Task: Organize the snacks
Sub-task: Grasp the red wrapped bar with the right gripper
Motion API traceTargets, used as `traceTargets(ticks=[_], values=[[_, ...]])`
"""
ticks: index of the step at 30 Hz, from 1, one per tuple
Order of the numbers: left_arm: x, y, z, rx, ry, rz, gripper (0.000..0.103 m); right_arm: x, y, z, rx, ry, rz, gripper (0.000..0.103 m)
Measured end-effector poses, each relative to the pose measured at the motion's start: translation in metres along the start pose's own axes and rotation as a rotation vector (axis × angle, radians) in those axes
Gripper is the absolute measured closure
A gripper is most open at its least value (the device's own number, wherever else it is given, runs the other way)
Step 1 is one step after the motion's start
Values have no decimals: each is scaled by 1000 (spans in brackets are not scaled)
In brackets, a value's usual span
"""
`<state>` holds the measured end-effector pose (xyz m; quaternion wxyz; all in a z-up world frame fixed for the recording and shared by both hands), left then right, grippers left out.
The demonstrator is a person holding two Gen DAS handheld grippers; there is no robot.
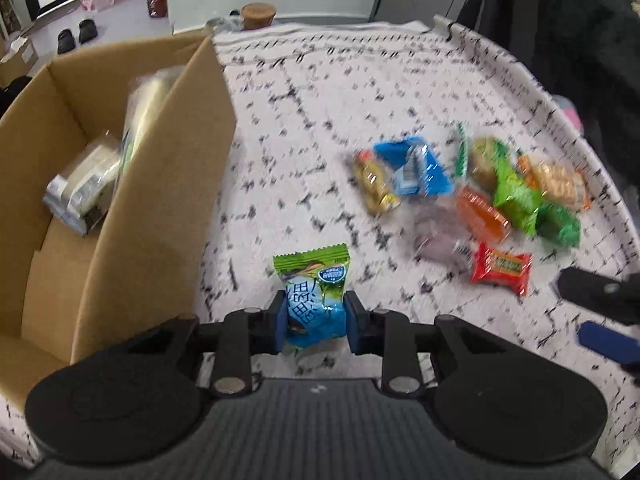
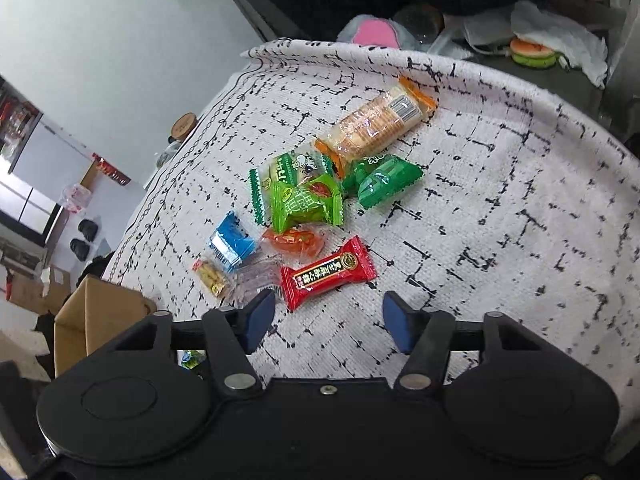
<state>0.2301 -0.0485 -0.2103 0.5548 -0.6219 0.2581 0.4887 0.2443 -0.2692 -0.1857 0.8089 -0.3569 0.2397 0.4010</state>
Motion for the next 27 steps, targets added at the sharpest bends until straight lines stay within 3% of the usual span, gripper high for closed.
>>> traceTargets(ticks=[4, 21, 23, 27], values=[[-1, -11, -3, -4, 45, -17, 75, 14, -1, -1, 38, -6, -6, 57], [12, -27, -2, -20, 126, -17, 75, 56, -3, -11, 162, 58, -73, 58], [13, -27, -3, -15, 130, -16, 75, 57, -3, -12, 155, 69, -66, 61], [16, -28, -2, -19, 130, -11, 75, 58, -3, -11, 114, 120, -38, 80]])
Point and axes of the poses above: each gripper's, at about its wrist camera, not at the fingertips, and x roughly the way its jaws point, z to its left, y to its underside, the point moved 1 cm from there along x, roughly the way its jaws point, and after that the axes turned 15 degrees about -y, right-handed, at the moved point
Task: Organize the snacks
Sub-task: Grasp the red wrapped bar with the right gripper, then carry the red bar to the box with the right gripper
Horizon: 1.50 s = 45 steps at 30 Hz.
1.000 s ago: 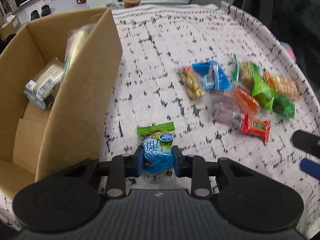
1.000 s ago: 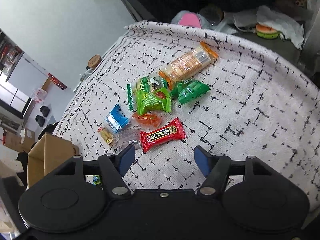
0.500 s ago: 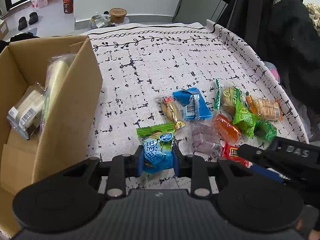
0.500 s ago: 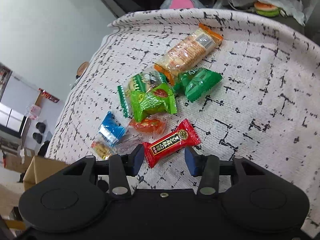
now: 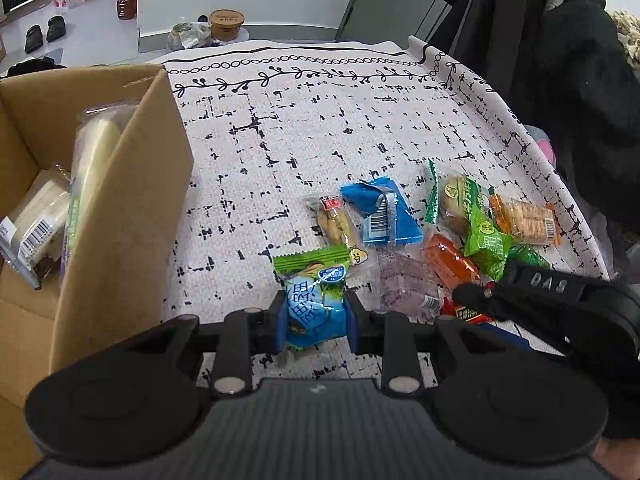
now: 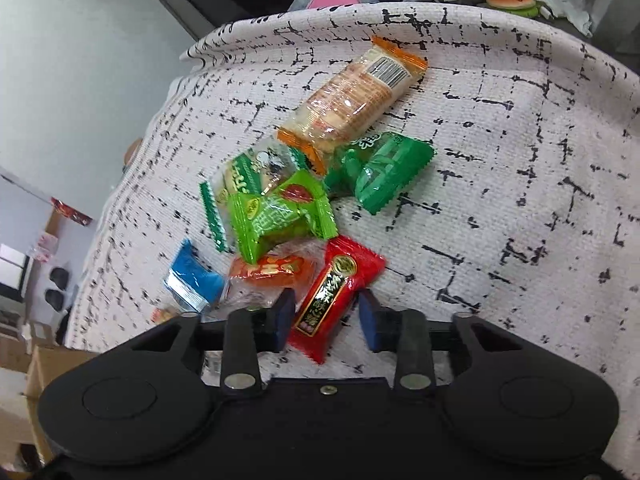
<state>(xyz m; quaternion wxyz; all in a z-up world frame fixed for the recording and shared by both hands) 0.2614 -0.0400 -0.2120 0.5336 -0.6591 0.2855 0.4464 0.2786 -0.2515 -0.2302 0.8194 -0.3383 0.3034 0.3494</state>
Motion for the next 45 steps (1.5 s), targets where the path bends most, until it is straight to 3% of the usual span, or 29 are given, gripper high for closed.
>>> traceTargets(ticks=[10, 27, 32, 38, 45], values=[[-3, 0, 0, 4, -1, 3, 75, -20, 10, 0, -10, 21, 7, 82], [-49, 2, -1, 11, -3, -52, 75, -70, 7, 9, 31, -182, -65, 82], [-58, 1, -4, 14, 3, -72, 75, -64, 12, 3, 35, -149, -25, 82], [-53, 5, -10, 23, 20, -58, 75, -46, 20, -6, -14, -18, 16, 81], [-46, 3, -8, 20, 22, -41, 75, -33, 27, -5, -59, 32, 66, 77]])
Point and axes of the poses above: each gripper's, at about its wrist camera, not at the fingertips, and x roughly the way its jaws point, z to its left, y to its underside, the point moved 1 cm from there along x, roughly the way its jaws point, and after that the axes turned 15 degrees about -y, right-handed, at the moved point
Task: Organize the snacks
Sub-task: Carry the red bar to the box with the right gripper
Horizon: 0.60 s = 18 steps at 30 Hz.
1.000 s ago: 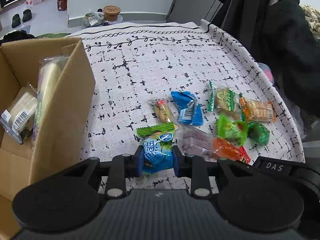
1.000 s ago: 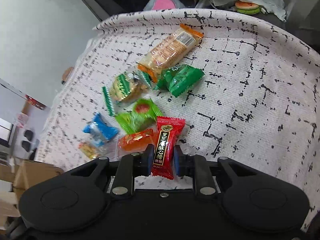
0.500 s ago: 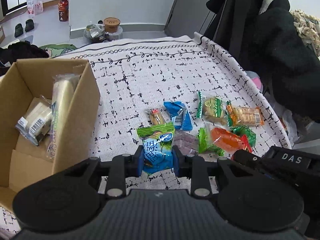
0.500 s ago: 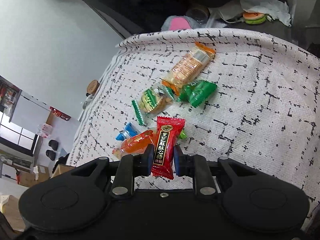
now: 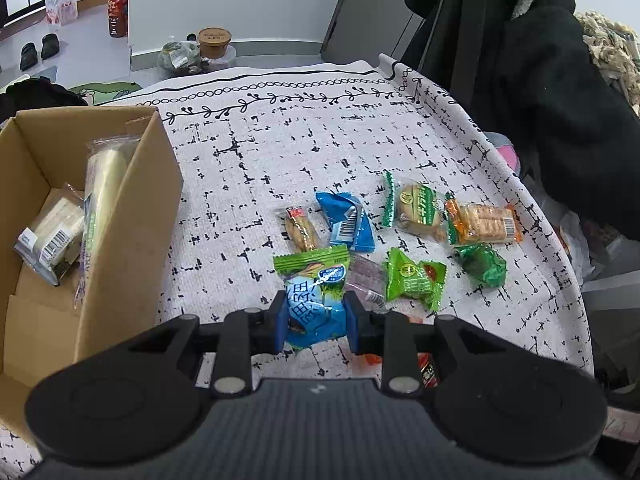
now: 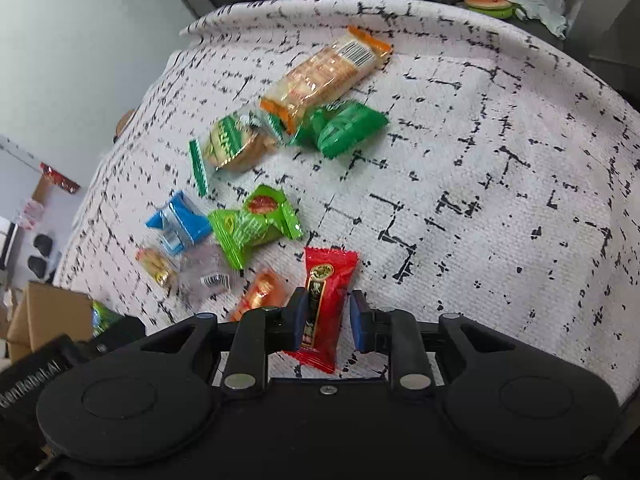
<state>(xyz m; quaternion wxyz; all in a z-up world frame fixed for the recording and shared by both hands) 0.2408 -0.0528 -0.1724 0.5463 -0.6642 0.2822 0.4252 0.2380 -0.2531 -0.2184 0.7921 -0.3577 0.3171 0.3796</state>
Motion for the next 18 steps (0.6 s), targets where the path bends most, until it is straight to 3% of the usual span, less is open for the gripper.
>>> traceTargets(ticks=[6, 8, 18], values=[[4, 0, 4, -8, -3, 6, 75, 10, 2, 6, -56, 20, 38, 73], [4, 0, 6, -11, -3, 10, 75, 7, 2, 7, -45, -16, 40, 85], [-10, -5, 13, -15, 2, -19, 75, -18, -3, 28, -62, -150, -9, 87]])
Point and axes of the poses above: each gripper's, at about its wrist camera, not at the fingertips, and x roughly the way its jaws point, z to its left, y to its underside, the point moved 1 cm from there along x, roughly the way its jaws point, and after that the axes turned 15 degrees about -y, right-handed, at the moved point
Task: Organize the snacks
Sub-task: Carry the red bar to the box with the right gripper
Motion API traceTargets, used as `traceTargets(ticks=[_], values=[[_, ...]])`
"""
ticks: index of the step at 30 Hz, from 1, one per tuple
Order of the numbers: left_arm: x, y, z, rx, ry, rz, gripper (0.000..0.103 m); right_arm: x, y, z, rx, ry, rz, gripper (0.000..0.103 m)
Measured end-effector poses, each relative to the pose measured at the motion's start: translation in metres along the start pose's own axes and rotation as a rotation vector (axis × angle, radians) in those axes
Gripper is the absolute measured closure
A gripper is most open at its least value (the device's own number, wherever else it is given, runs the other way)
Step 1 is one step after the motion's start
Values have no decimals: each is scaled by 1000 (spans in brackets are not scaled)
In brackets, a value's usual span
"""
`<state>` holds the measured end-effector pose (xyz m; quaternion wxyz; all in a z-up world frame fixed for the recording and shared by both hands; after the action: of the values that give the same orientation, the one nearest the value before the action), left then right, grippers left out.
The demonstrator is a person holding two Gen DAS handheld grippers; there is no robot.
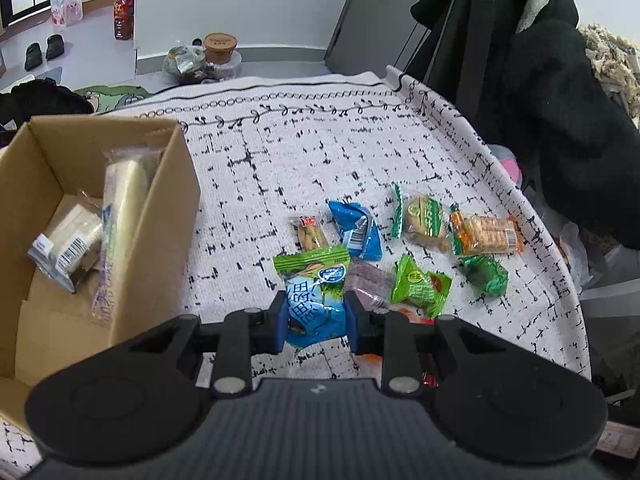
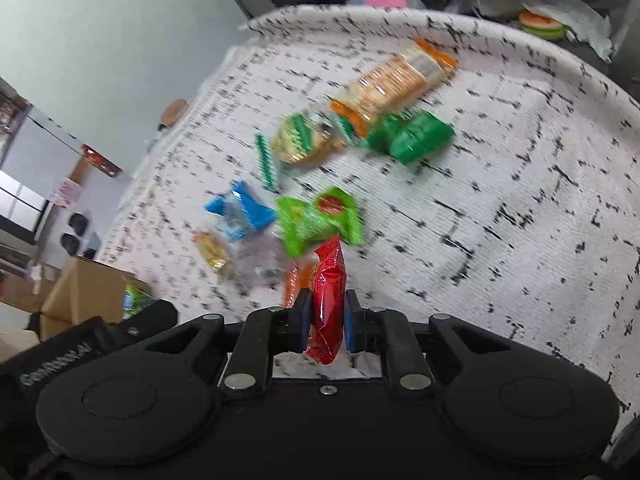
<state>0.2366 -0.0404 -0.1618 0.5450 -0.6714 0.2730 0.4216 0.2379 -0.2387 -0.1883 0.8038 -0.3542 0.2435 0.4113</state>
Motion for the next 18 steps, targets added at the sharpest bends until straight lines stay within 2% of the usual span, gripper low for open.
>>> traceTargets(ticks=[7, 18], values=[[-16, -8, 9, -6, 18, -30, 75, -11, -4, 23, -14, -65, -29, 87], [-43, -22, 35, -13, 48, -75, 75, -21, -5, 68, -54, -119, -62, 87]])
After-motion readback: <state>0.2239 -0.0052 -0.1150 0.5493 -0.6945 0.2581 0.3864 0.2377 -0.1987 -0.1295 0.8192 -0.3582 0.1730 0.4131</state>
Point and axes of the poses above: each gripper's, at about its wrist camera, not at the fingertips, and x roughly the way its jaws point, z to its left, y to its underside, the point moved 1 cm from there along x, roughly the way its jaws point, and after that the axes turned 15 degrees about -y, right-handed, at the moved point
